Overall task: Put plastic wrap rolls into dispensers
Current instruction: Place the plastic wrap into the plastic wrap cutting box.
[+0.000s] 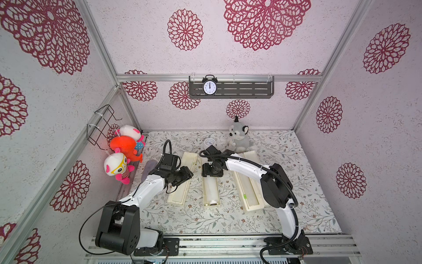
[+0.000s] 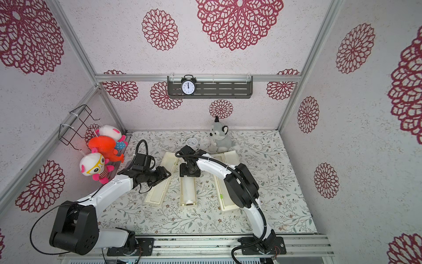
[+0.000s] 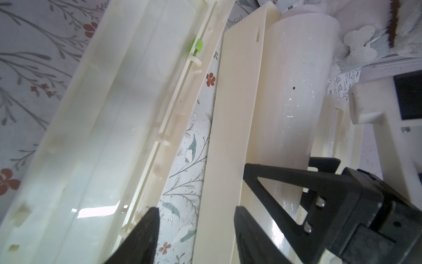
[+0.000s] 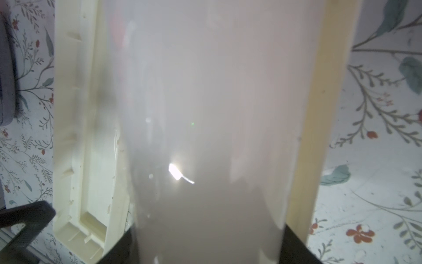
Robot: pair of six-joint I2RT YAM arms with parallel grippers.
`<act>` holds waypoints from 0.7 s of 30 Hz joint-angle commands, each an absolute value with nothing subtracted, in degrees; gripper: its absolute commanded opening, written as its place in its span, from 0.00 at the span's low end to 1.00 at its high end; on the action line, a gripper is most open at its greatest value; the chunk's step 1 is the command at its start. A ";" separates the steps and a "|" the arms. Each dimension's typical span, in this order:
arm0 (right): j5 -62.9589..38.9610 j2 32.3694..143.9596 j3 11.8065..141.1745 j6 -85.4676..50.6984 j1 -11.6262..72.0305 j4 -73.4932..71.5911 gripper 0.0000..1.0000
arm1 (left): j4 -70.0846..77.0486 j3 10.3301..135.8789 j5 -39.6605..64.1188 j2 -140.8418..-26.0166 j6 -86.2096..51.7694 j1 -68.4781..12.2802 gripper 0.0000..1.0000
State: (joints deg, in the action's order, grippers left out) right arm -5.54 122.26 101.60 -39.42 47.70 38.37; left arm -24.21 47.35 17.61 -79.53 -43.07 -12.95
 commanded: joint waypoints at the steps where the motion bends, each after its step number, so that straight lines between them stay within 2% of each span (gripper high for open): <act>1: -5.61 118.89 103.10 -38.10 47.96 38.12 0.42 | -22.50 47.11 18.33 -79.89 -43.20 -12.57 0.56; 16: -3.06 119.21 98.40 -42.01 48.32 36.97 0.48 | -21.74 45.24 17.84 -79.16 -43.13 -12.24 0.56; 19: -2.70 119.60 98.51 -41.67 48.56 38.28 0.56 | -20.94 44.92 18.21 -79.47 -43.16 -12.07 0.56; 21: -1.55 119.71 99.21 -41.06 48.77 39.42 0.66 | -20.76 44.82 18.33 -79.63 -43.15 -12.01 0.56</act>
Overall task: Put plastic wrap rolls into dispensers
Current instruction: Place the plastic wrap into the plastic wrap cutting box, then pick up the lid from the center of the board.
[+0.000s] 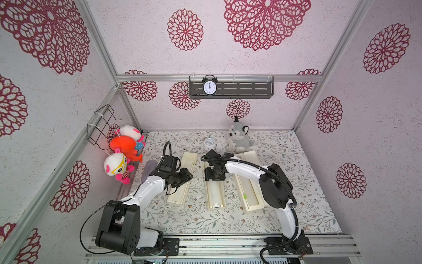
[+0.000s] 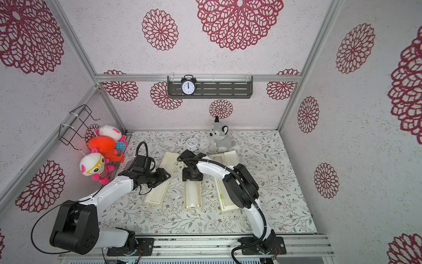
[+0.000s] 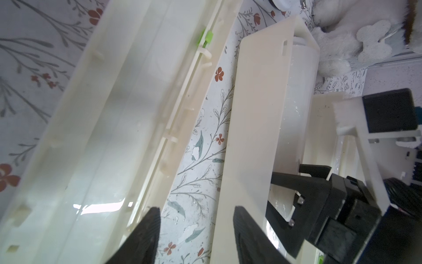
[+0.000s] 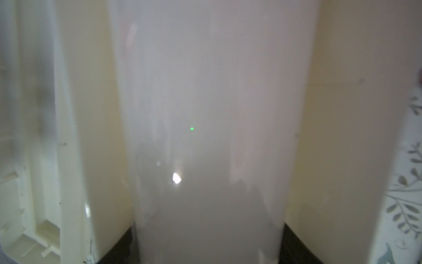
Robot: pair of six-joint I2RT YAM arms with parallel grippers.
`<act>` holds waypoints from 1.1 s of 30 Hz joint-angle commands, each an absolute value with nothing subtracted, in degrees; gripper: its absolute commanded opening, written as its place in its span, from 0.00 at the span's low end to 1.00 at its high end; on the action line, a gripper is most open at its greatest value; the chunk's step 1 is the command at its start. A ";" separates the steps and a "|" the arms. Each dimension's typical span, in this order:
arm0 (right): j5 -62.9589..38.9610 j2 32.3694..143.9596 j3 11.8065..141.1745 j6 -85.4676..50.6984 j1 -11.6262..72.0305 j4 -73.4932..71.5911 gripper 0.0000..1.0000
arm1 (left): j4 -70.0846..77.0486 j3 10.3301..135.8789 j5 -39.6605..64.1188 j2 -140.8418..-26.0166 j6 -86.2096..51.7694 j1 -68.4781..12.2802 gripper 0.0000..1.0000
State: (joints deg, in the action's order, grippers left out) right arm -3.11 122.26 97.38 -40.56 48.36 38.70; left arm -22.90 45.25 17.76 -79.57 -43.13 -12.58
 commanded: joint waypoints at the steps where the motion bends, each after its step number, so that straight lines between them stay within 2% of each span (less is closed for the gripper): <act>1: -0.78 119.71 99.95 -40.53 48.93 40.28 0.70 | -20.82 44.82 18.39 -79.63 -43.15 -11.96 0.56; 4: 1.87 119.62 102.79 -38.91 49.55 43.08 0.79 | -20.80 44.98 18.47 -79.78 -42.89 -11.64 0.56; 9: 4.56 118.93 104.79 -37.77 49.88 45.82 0.84 | -21.00 45.33 18.49 -79.63 -42.64 -11.16 0.56; 17: 8.51 115.58 105.11 -35.28 49.74 45.75 0.85 | -26.75 47.63 13.88 -77.85 -39.72 -8.39 0.56; 24: 7.37 113.01 104.37 -31.90 48.06 42.69 0.85 | -32.06 50.68 11.35 -77.61 -35.77 -2.99 0.61; 29: 5.41 112.18 103.94 -25.14 45.75 39.48 0.84 | -33.07 51.92 8.43 -80.20 -31.11 -1.09 0.64; 33: -1.43 111.58 103.08 -19.61 42.92 34.53 0.84 | -34.15 54.45 9.35 -85.08 -27.23 -0.68 0.65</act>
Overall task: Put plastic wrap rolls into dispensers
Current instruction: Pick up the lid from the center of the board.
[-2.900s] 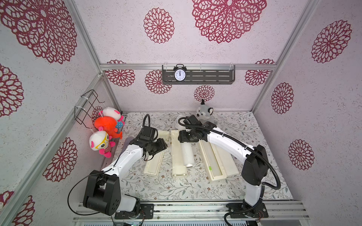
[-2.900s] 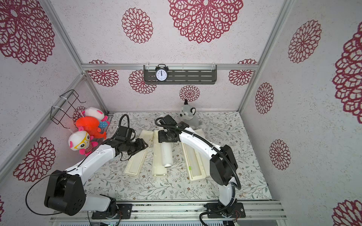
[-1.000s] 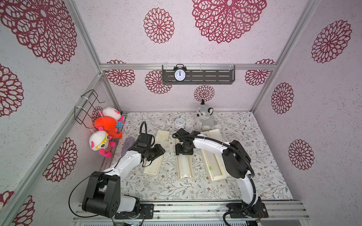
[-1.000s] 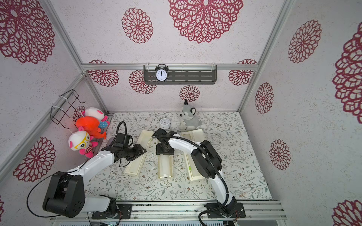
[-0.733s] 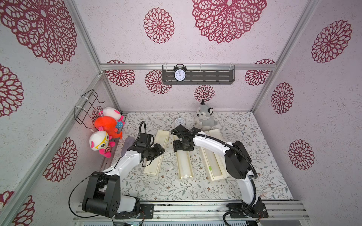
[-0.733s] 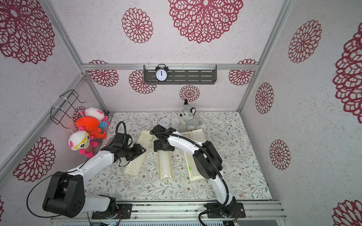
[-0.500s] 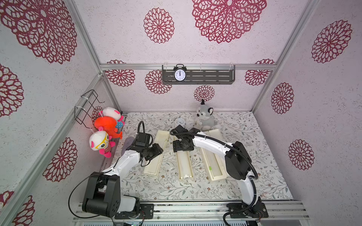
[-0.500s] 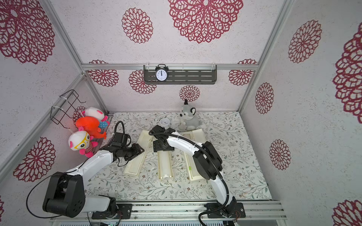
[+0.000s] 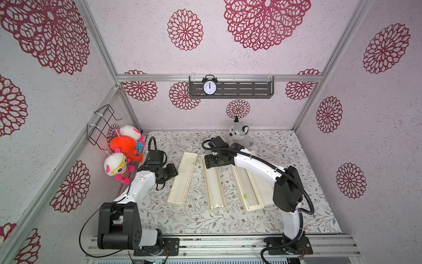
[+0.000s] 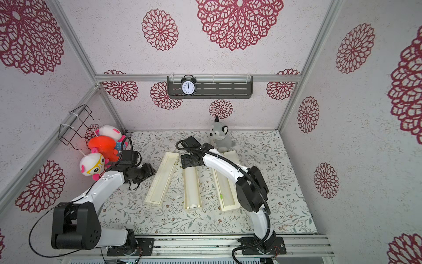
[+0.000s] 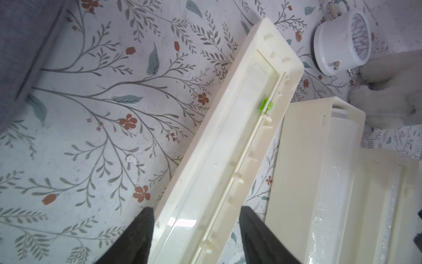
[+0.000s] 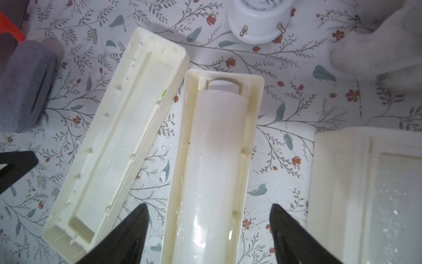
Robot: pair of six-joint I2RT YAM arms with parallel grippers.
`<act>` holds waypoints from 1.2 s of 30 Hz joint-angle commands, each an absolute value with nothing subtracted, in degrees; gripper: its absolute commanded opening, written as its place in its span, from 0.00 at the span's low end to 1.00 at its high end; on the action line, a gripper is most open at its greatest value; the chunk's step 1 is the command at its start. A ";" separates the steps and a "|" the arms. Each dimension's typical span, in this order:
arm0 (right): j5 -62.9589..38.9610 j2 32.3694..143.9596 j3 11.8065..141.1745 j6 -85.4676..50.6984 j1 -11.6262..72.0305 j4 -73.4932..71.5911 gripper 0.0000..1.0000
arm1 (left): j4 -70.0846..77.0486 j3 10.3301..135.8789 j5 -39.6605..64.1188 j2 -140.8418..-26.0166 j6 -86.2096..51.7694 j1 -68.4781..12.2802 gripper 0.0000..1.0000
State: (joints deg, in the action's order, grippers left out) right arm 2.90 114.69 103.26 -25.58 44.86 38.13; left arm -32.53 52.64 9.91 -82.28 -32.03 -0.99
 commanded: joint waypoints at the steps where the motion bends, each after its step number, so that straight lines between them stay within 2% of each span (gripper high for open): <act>1: -3.76 111.54 103.26 -18.25 42.32 33.53 0.84 | -34.52 55.39 9.77 -86.34 -26.02 -0.62 0.65; 10: -15.96 113.30 106.96 -5.64 40.78 33.31 0.82 | -35.14 59.91 12.63 -95.09 -18.04 -0.35 0.66; 15: -18.27 112.64 104.48 -5.11 40.78 31.98 0.82 | -37.13 63.50 12.25 -101.37 -15.36 -0.61 0.66; 21: -19.73 111.16 100.11 -6.07 40.78 29.22 0.81 | -41.17 67.37 6.89 -106.66 -15.42 -1.14 0.63; 28: -20.65 112.14 98.26 -6.94 40.78 27.91 0.80 | -38.80 65.66 8.99 -103.00 -17.16 -1.36 0.61; 32: -21.19 112.69 98.52 -7.11 40.78 27.73 0.79 | -40.29 66.47 6.35 -101.90 -17.18 -1.10 0.54; 36: -21.58 113.16 98.46 -7.60 40.78 27.52 0.79 | -40.42 66.75 5.87 -101.51 -17.39 -1.10 0.51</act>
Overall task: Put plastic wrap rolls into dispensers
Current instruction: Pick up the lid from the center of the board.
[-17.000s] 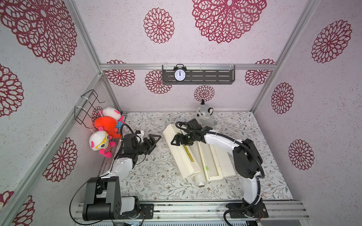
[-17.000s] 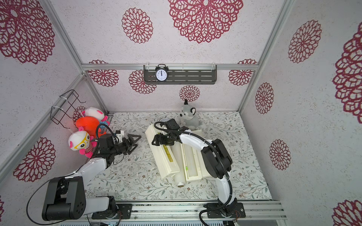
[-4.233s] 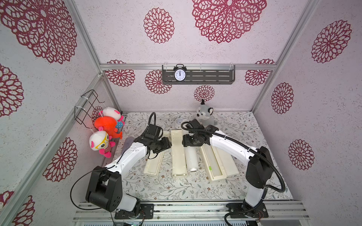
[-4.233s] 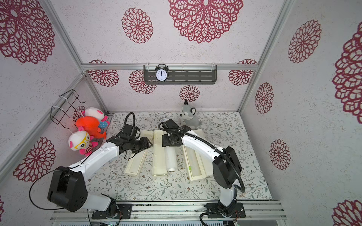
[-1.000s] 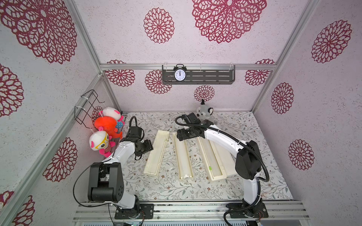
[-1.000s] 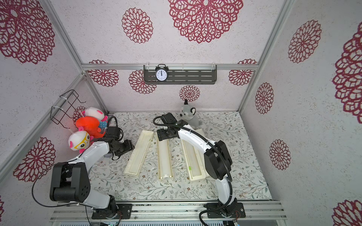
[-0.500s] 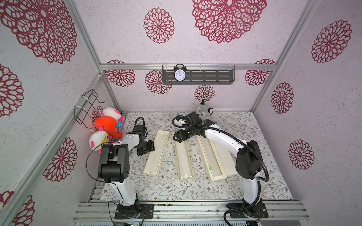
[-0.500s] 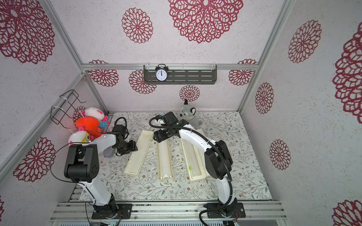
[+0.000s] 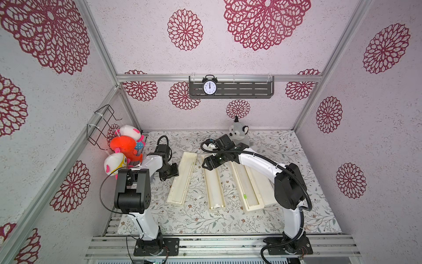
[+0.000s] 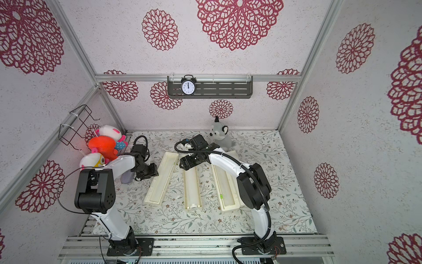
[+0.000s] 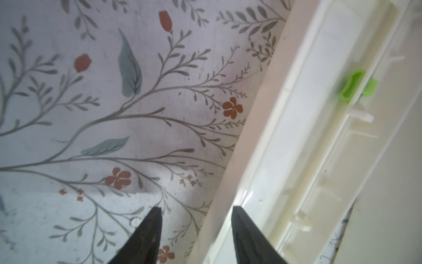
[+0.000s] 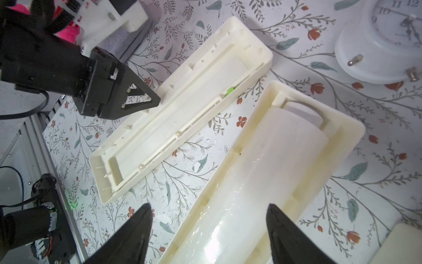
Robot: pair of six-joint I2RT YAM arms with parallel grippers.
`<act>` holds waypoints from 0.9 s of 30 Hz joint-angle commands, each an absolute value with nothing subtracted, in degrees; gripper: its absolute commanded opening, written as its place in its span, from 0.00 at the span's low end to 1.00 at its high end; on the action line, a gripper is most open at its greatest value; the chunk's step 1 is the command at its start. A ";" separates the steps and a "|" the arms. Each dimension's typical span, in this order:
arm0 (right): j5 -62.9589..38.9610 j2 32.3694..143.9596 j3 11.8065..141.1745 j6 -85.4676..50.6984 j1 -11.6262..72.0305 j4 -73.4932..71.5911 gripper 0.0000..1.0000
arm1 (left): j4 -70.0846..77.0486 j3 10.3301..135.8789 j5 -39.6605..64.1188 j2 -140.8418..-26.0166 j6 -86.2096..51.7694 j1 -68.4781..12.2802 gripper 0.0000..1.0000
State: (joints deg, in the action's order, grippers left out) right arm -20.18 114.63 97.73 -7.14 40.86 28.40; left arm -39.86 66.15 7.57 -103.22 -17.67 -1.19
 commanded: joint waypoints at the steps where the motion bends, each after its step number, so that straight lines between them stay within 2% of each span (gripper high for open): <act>1: -21.74 113.35 98.48 -7.79 40.78 27.60 0.79 | -40.40 66.87 6.11 -101.43 -17.39 -1.11 0.50; 6: -22.17 113.90 98.11 -8.43 40.78 27.42 0.79 | -40.57 67.30 5.17 -102.67 -17.03 -1.23 0.46; 15: -22.47 114.02 97.48 -8.83 40.78 27.52 0.78 | -41.03 68.94 2.46 -105.80 -17.09 -2.68 0.24; 18: -22.32 114.04 96.97 -8.88 40.78 27.27 0.78 | -41.88 69.62 1.49 -106.49 -16.71 -3.16 0.21; 23: -22.50 114.28 96.92 -9.05 40.78 27.26 0.78 | -42.43 70.28 1.38 -106.12 -16.87 -3.60 0.04; 27: -22.24 114.18 96.85 -9.46 40.69 27.42 0.78 | -43.43 70.75 3.90 -104.04 -16.96 -3.82 0.00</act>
